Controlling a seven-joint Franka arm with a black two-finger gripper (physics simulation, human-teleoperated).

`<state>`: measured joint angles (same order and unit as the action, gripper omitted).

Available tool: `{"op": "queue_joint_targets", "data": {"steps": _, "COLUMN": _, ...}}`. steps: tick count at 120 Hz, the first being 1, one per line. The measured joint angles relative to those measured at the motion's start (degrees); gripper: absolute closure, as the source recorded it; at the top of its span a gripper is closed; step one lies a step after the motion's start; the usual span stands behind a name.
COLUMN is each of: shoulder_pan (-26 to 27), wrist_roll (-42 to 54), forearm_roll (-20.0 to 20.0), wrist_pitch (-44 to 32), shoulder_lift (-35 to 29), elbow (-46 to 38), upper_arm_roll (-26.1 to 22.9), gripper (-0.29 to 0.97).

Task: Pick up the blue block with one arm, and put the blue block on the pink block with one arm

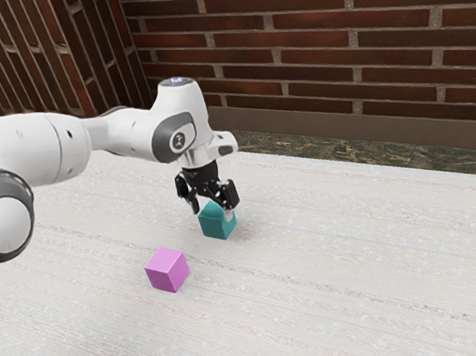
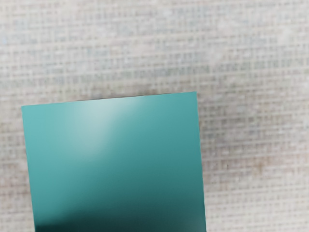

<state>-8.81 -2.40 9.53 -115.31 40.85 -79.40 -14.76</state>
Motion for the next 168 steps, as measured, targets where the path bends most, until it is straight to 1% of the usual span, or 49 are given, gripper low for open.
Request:
{"op": "queue_joint_targets", "data": {"steps": 32, "shoulder_pan": -0.2, "wrist_roll": 0.5, "forearm_roll": 0.2, "wrist_pitch": -0.4, "shoulder_lift": 3.4, "elbow": 2.3, "upper_arm_roll": 0.0, "gripper": 0.02}}
{"op": "queue_joint_targets", "data": {"steps": 51, "shoulder_pan": -0.2, "wrist_roll": 0.7, "forearm_roll": 0.2, "wrist_pitch": -0.5, "shoulder_lift": 4.4, "elbow": 3.4, "upper_arm_roll": 0.1, "gripper": 0.16}}
{"op": "queue_joint_targets", "data": {"steps": 63, "shoulder_pan": -0.2, "wrist_roll": 0.8, "forearm_roll": 0.2, "wrist_pitch": -0.5, "shoulder_lift": 5.3, "elbow": 5.1, "upper_arm_roll": 0.0, "gripper": 0.23}}
{"op": "queue_joint_targets", "data": {"steps": 86, "shoulder_pan": -0.2, "wrist_roll": 0.7, "forearm_roll": 0.1, "wrist_pitch": -0.3, "shoulder_lift": 6.1, "elbow": 6.3, "upper_arm_roll": 0.2, "gripper": 0.30}}
{"op": "queue_joint_targets", "data": {"steps": 98, "shoulder_pan": -0.2, "wrist_roll": 0.6, "forearm_roll": 0.2, "wrist_pitch": -0.1, "shoulder_lift": 6.1, "elbow": 6.3, "upper_arm_roll": 0.3, "gripper": 0.31}}
{"op": "queue_joint_targets", "data": {"steps": 107, "shoulder_pan": -0.3, "wrist_roll": 0.4, "forearm_roll": 0.5, "wrist_pitch": 1.2, "shoulder_lift": 5.5, "elbow": 7.4, "upper_arm_roll": 0.4, "gripper": 0.34}}
{"op": "queue_joint_targets", "data": {"steps": 116, "shoulder_pan": -0.3, "wrist_roll": 0.1, "forearm_roll": 1.0, "wrist_pitch": 3.2, "shoulder_lift": 1.4, "elbow": 6.8, "upper_arm_roll": 0.6, "gripper": 0.36}}
{"op": "queue_joint_targets", "data": {"steps": 122, "shoulder_pan": -0.3, "wrist_roll": -0.2, "forearm_roll": 1.3, "wrist_pitch": 4.1, "shoulder_lift": -4.4, "elbow": 2.0, "upper_arm_roll": 0.7, "gripper": 0.37}}
{"op": "queue_joint_targets", "data": {"steps": 124, "shoulder_pan": -0.3, "wrist_roll": -0.3, "forearm_roll": 1.3, "wrist_pitch": 4.2, "shoulder_lift": -6.7, "elbow": -0.4, "upper_arm_roll": 0.7, "gripper": 0.37}}
{"op": "queue_joint_targets", "data": {"steps": 134, "shoulder_pan": -2.5, "wrist_roll": -1.1, "forearm_roll": 0.5, "wrist_pitch": 2.5, "shoulder_lift": -20.9, "elbow": -17.7, "upper_arm_roll": 0.6, "gripper": 0.35}}
{"op": "queue_joint_targets", "data": {"steps": 141, "shoulder_pan": -3.9, "wrist_roll": -1.6, "forearm_roll": -0.7, "wrist_pitch": 1.0, "shoulder_lift": -27.0, "elbow": -25.4, "upper_arm_roll": 0.6, "gripper": 0.34}}
{"op": "queue_joint_targets", "data": {"steps": 148, "shoulder_pan": -5.1, "wrist_roll": -2.0, "forearm_roll": -2.0, "wrist_pitch": -0.6, "shoulder_lift": -30.2, "elbow": -30.4, "upper_arm_roll": 0.3, "gripper": 0.33}}
{"op": "queue_joint_targets", "data": {"steps": 153, "shoulder_pan": -6.8, "wrist_roll": -2.3, "forearm_roll": -2.8, "wrist_pitch": -1.8, "shoulder_lift": -32.2, "elbow": -33.3, "upper_arm_roll": -1.1, "gripper": 0.33}}
{"op": "queue_joint_targets", "data": {"steps": 168, "shoulder_pan": -8.8, "wrist_roll": -3.0, "forearm_roll": -4.9, "wrist_pitch": -4.6, "shoulder_lift": -35.2, "elbow": -37.8, "upper_arm_roll": -3.9, "gripper": 0.32}}
